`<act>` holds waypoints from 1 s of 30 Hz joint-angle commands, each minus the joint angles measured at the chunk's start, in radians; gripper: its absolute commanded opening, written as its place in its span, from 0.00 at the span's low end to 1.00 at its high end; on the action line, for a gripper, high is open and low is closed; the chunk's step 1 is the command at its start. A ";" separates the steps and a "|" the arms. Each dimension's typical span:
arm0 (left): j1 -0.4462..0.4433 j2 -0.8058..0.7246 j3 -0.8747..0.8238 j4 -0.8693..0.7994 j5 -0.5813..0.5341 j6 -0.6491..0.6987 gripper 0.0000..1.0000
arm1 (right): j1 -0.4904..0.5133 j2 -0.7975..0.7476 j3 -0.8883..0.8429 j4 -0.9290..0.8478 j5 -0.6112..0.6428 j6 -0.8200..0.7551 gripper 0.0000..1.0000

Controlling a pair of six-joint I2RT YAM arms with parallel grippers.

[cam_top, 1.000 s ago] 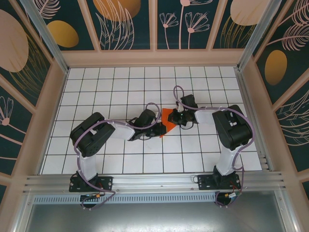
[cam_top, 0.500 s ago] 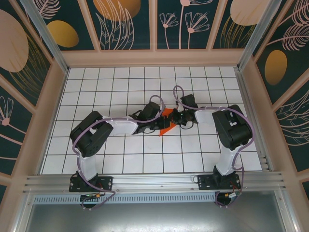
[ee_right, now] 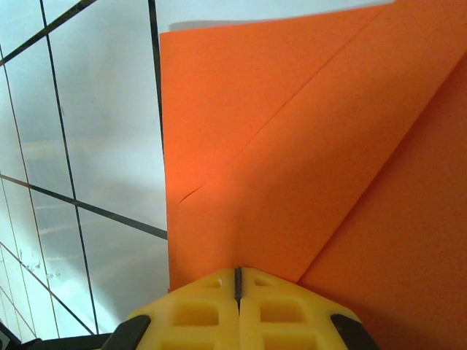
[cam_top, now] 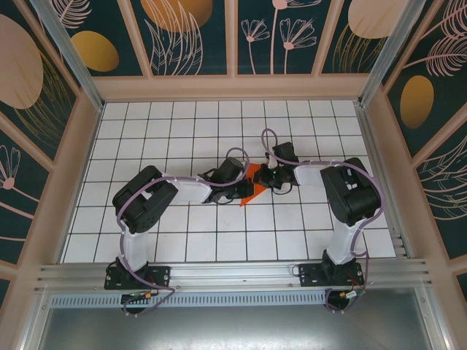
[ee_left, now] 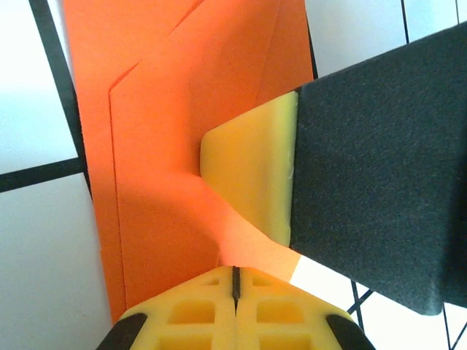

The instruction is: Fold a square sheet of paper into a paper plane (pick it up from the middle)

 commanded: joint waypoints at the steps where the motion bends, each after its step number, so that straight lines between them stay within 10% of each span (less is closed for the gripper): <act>1: 0.003 -0.003 -0.049 0.011 0.034 -0.016 0.01 | 0.012 0.093 -0.030 -0.116 0.111 -0.022 0.00; 30: -0.032 -0.190 -0.300 0.087 0.131 -0.094 0.00 | 0.011 0.102 -0.029 -0.118 0.118 -0.016 0.00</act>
